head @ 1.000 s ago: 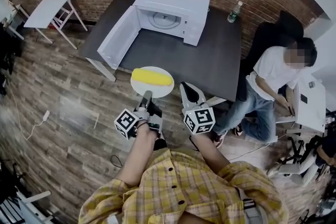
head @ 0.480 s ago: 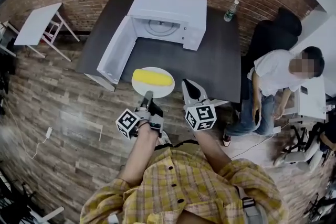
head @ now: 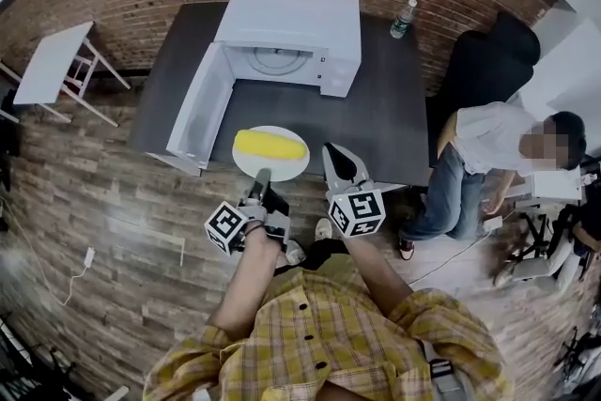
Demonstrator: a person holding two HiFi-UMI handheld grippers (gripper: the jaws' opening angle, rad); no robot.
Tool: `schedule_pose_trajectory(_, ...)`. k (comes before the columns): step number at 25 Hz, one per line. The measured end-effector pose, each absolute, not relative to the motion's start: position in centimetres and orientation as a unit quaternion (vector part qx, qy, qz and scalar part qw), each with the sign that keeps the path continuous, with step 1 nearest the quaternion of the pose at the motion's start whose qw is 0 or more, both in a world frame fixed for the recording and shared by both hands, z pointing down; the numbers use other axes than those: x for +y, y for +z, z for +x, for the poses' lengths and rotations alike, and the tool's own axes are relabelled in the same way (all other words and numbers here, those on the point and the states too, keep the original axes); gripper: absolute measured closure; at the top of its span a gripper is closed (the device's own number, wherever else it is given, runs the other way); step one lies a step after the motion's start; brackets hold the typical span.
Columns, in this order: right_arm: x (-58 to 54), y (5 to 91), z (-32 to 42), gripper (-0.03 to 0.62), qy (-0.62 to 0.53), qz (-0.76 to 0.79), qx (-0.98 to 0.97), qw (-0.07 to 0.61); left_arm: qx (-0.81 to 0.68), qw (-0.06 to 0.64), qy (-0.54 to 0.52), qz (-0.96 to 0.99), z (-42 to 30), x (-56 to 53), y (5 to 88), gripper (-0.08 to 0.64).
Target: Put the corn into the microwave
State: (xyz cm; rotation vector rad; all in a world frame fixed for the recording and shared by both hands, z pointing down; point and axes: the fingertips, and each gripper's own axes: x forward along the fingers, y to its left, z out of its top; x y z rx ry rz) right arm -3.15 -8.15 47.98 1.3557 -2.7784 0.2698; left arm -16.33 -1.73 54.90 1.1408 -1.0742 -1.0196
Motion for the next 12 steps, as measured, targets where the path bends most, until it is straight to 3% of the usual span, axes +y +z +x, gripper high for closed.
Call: schedule_pose_trajectory(12, -13.2, 48.9, -3.6, 0.588, 0.092, 0.431, -0.898, 0.011, -0.458, 0.591, -0.452, 0.487, -16.7, -6.9, 55.1, 0.537)
